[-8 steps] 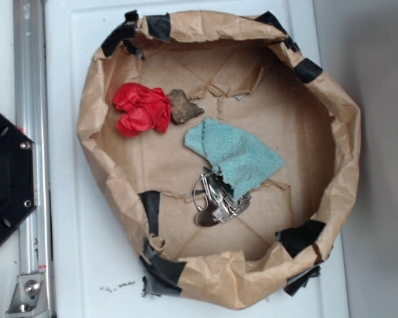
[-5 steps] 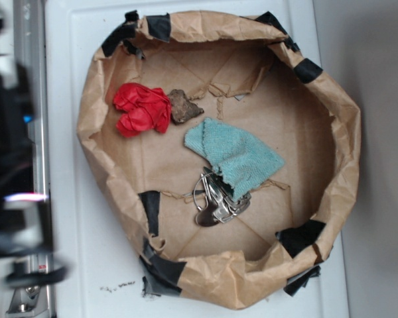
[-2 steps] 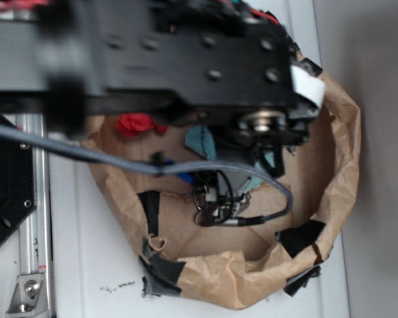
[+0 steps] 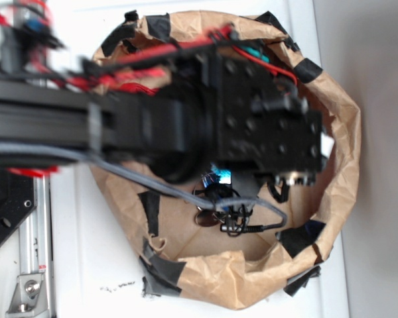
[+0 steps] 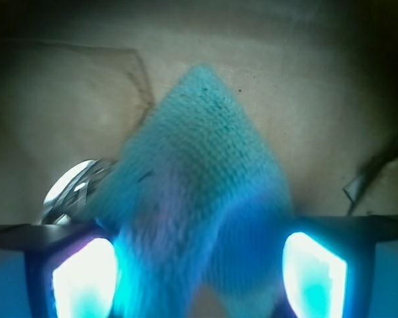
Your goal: Grab the blue cloth.
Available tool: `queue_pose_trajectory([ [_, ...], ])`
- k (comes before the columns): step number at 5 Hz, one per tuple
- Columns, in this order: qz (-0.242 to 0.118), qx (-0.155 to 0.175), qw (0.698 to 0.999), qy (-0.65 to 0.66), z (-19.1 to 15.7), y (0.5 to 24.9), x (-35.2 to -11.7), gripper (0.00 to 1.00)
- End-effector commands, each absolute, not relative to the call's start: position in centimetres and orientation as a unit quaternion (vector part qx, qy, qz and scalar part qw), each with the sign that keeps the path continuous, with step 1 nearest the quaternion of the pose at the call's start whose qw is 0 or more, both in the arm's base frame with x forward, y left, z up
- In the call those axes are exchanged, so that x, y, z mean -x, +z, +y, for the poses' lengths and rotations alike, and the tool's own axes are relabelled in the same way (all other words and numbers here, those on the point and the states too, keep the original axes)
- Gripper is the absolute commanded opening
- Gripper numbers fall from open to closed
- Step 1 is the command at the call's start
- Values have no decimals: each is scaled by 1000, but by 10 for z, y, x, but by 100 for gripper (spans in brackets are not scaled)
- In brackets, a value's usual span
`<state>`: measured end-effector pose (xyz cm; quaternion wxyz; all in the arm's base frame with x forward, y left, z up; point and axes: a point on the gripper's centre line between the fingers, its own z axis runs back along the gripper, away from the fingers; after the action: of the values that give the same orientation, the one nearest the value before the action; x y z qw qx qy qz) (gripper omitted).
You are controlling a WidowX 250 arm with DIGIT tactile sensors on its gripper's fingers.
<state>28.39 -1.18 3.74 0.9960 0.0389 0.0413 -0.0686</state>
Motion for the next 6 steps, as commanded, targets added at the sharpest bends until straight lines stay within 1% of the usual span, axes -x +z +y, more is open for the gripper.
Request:
queue_pose_trajectory([
  [1, 2, -33, 999, -36, -6, 37, -295, 0],
  [2, -2, -35, 999, -35, 4, 43, -296, 0],
  [3, -47, -18, 998, -24, 18, 86, -292, 0],
  [4, -121, 10, 993, 3, 33, 134, -274, 0],
  [5, -159, 37, 987, 8, 33, 182, -259, 0],
  [6, -157, 44, 987, -6, 22, 206, -257, 0],
])
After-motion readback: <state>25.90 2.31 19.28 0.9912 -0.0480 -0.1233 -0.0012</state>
